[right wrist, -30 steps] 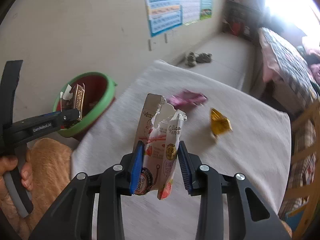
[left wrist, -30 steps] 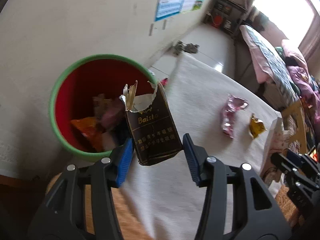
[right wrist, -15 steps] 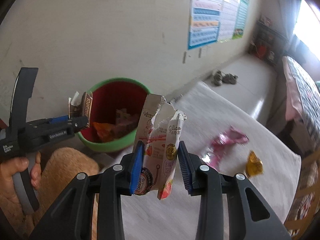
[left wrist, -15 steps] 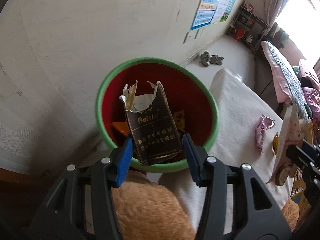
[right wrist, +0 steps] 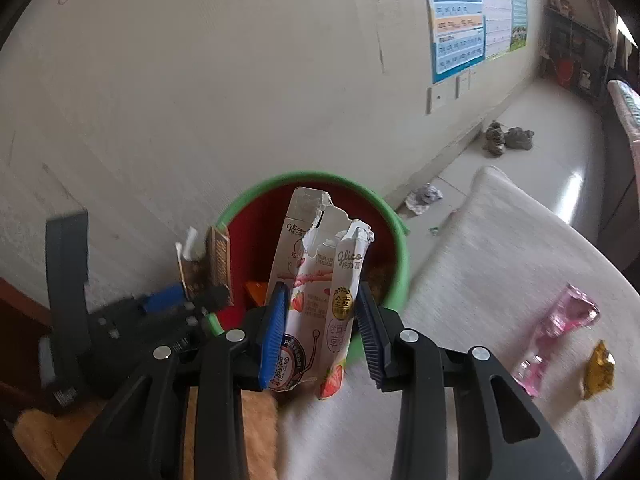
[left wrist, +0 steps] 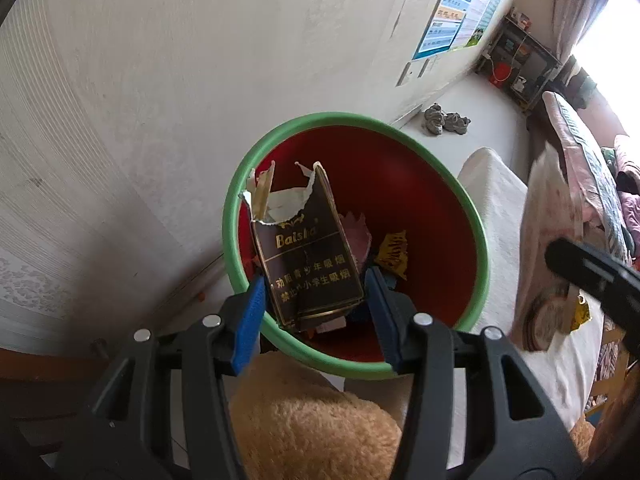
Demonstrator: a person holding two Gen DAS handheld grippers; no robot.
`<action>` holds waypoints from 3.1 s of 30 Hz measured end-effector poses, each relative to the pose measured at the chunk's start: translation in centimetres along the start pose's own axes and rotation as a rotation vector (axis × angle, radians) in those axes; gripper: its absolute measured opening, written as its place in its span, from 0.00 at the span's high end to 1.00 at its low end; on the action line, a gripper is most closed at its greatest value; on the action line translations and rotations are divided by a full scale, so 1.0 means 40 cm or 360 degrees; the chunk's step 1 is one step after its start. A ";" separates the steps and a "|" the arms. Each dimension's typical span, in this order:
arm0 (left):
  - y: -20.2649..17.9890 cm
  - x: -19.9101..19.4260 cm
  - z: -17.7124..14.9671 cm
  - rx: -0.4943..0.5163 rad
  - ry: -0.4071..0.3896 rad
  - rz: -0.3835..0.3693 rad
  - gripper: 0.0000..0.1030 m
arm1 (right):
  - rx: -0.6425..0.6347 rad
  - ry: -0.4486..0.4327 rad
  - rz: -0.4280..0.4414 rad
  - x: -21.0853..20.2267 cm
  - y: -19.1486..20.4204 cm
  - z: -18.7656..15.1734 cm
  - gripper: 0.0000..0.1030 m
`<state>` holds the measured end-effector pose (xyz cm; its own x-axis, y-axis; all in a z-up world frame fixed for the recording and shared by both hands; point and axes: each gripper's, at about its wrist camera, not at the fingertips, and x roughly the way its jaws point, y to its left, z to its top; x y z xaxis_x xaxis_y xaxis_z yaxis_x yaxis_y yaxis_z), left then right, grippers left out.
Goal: Collect trash
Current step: 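Carry both items over the red bucket and open both grippers, then move both open grippers back over the table, then grasp the pink foil wrapper with the left gripper while the right gripper grasps the yellow candy bar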
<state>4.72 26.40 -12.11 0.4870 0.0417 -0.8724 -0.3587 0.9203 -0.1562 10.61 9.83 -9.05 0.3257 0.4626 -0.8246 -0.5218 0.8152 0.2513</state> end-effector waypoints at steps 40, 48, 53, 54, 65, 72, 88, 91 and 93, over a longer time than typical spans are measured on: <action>-0.042 0.006 -0.037 0.0014 0.0013 -0.0013 0.30 | 0.0349 -0.0113 -0.0515 -0.146 -0.340 -0.186 0.33; -0.194 -0.013 -0.087 0.0181 0.0040 -0.0140 0.30 | 0.0755 0.0090 -0.0784 -0.145 -0.679 -0.266 0.32; -0.324 -0.024 -0.121 0.0366 0.0075 -0.0202 0.30 | 0.0771 0.0100 -0.0601 -0.113 -0.709 -0.277 0.67; -0.358 -0.026 -0.129 0.0426 0.0080 -0.0210 0.30 | 0.0780 0.0078 -0.0556 -0.125 -0.707 -0.284 0.72; -0.616 0.054 -0.139 0.0665 0.0110 -0.0277 0.30 | 0.0836 -0.0079 -0.0464 -0.325 -0.610 -0.509 0.77; -0.712 0.153 -0.131 0.0659 0.0161 -0.0155 0.30 | 0.0979 -0.0061 -0.0443 -0.371 -0.640 -0.636 0.75; -0.756 0.216 -0.160 0.0705 0.0401 -0.0183 0.74 | 0.0850 -0.0071 -0.0379 -0.352 -0.606 -0.628 0.47; -0.741 0.190 -0.180 0.0706 0.0425 -0.0203 0.79 | 0.0859 -0.0078 -0.0367 -0.356 -0.610 -0.630 0.47; -0.736 0.173 -0.191 0.0728 0.0427 -0.0206 0.81 | 0.0860 -0.0086 -0.0360 -0.357 -0.609 -0.629 0.47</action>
<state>12.56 -3.37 -17.08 0.2624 -0.1290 -0.9563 0.1028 0.9891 -0.1052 -1.15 -25.40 -16.16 0.4293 0.2618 -0.8644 0.0365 0.9513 0.3062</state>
